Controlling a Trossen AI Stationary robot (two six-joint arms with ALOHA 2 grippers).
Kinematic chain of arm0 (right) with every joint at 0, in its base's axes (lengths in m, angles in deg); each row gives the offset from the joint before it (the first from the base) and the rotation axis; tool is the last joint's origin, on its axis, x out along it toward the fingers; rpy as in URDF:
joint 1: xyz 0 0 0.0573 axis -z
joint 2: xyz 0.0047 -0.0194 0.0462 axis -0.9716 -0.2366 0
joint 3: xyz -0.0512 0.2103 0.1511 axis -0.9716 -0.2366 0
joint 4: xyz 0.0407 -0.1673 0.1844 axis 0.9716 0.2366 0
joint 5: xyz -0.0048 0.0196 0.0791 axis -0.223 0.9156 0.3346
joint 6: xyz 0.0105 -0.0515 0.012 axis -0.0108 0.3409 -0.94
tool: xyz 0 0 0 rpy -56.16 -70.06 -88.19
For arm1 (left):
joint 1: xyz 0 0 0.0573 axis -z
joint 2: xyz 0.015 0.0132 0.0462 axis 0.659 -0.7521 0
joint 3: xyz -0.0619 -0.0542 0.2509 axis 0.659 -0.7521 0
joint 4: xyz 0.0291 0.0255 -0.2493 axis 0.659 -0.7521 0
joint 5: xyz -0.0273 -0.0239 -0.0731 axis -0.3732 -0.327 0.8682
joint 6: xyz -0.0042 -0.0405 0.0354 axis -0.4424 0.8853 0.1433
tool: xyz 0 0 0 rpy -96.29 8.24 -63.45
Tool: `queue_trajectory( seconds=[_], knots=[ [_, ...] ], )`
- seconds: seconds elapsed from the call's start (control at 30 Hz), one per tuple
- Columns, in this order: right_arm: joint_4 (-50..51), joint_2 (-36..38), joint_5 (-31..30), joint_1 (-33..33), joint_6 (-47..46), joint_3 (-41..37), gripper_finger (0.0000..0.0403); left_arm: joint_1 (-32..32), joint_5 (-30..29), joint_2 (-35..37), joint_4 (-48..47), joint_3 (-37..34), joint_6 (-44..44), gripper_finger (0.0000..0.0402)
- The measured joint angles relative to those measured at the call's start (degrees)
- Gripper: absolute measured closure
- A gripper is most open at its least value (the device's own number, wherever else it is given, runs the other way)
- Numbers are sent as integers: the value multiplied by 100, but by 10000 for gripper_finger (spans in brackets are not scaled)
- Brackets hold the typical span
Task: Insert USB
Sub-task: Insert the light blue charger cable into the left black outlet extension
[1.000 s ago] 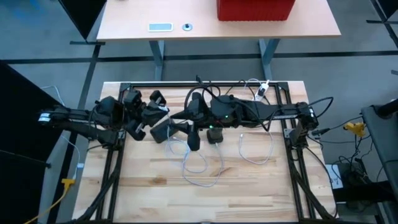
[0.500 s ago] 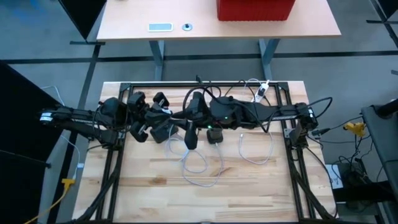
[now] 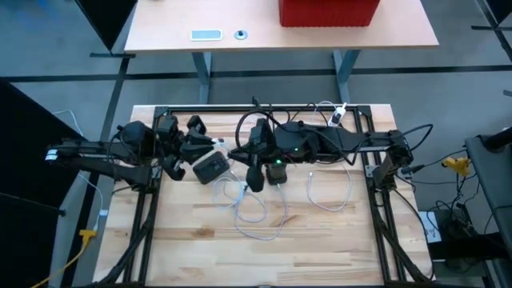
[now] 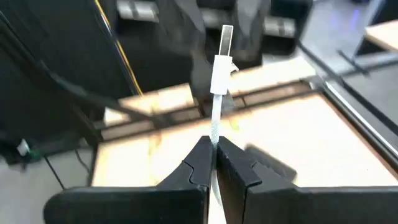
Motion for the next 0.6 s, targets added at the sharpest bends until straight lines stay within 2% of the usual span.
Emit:
queue_trajectory(
  seconds=[0.1, 0.2, 0.33, 0.53, 0.6],
  knots=[
    [971, 0, 23, -2, -118, 256, 402, -40, -13, 140, -847, 141, -140, 294],
    [1711, 0, 42, 4, -136, 374, 402, -42, -127, 33, -1897, 728, -523, 287],
    [2427, -3, 44, 40, -148, 411, 402, -35, -119, -570, -3368, 1776, -1175, 291],
    [2862, -15, 79, 107, -66, 411, 403, -35, -17, -1727, -5736, 3299, -2251, 296],
    [3010, -15, 126, 112, -42, 412, 403, -35, -37, -1949, -5950, 3552, -2462, 293]
  ],
)
